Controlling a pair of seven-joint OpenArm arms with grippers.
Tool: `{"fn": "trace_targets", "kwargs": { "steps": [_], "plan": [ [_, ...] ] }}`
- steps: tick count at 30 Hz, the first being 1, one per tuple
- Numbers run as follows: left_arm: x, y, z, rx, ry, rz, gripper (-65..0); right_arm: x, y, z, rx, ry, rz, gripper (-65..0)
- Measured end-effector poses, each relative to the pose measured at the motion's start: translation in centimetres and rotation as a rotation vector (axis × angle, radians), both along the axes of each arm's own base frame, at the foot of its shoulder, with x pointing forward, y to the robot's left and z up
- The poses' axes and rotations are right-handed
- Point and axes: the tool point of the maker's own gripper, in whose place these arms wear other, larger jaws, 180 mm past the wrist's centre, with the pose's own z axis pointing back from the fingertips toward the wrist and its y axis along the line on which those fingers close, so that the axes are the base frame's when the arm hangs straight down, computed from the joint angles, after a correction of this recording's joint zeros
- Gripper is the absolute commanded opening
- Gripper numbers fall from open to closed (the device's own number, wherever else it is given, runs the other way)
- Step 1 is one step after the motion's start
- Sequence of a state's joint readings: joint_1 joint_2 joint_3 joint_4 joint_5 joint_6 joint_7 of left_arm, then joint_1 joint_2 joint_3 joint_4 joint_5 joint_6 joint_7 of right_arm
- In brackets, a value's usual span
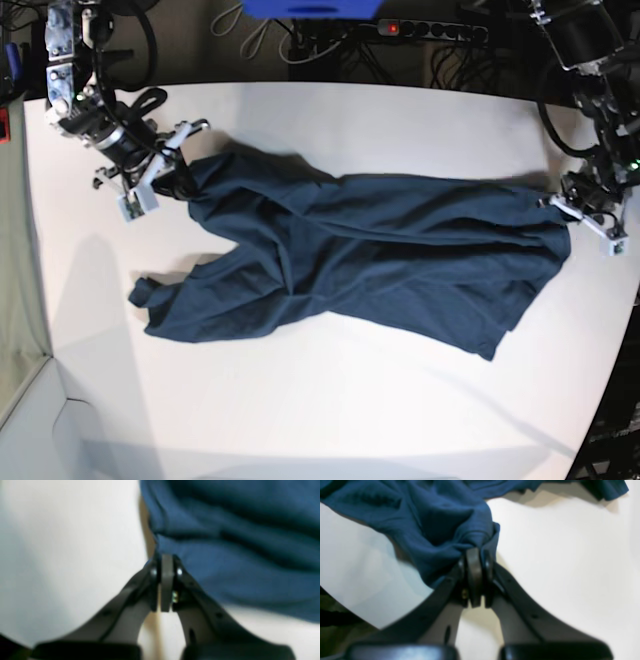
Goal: Layout the t-shirt on the table in an organized manner, then fold the t-shirt properly
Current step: 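Hold the shirt with both grippers and adjust the left gripper's pull, then pull the shirt apart with both grippers, stretching it wide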
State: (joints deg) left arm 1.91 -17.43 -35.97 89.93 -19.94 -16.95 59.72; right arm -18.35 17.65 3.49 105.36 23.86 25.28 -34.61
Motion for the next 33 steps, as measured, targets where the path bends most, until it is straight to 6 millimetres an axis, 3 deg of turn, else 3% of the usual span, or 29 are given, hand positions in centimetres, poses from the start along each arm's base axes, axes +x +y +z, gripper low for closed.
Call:
{"fn": "trace_targets", "kwargs": {
  "steps": [3, 7, 12, 16, 22, 27, 33],
  "plan": [
    [-0.6, 0.5, 3.2, 0.027, -0.056, 0.025, -64.7, 0.2, -0.5, 0.2, -0.010, -0.006, -0.005, -65.0],
    [-2.3, 1.4, 4.3, -0.006, -0.055, 0.067, -64.7, 0.5, -2.1, 0.5, -0.028, -0.016, -0.044, -65.0],
    [-4.1, 2.2, 4.2, -0.049, -0.030, 0.086, -64.7, 0.4, -3.7, 0.8, -0.069, -0.020, -0.038, -65.0],
    [-7.1, 1.1, 1.8, -0.094, 0.058, 0.075, -64.7, -1.6, -4.8, -0.1, -0.169, 0.068, 0.029, -65.0],
    [-8.0, -0.3, 1.4, -0.169, 0.046, 0.045, -64.7, -4.9, -3.2, 1.1, -0.298, 0.095, 0.331, -65.0],
    [-8.2, -1.2, 2.3, -0.200, 0.019, 0.017, -64.7, -6.1, -4.9, 0.6, -0.345, 0.153, 0.308, -65.0],
    [-6.9, -2.0, 5.0, -0.160, -0.054, -0.034, -64.6, -6.2, -4.9, 0.5, -0.348, 0.154, 0.313, -65.0]
  ]
}}
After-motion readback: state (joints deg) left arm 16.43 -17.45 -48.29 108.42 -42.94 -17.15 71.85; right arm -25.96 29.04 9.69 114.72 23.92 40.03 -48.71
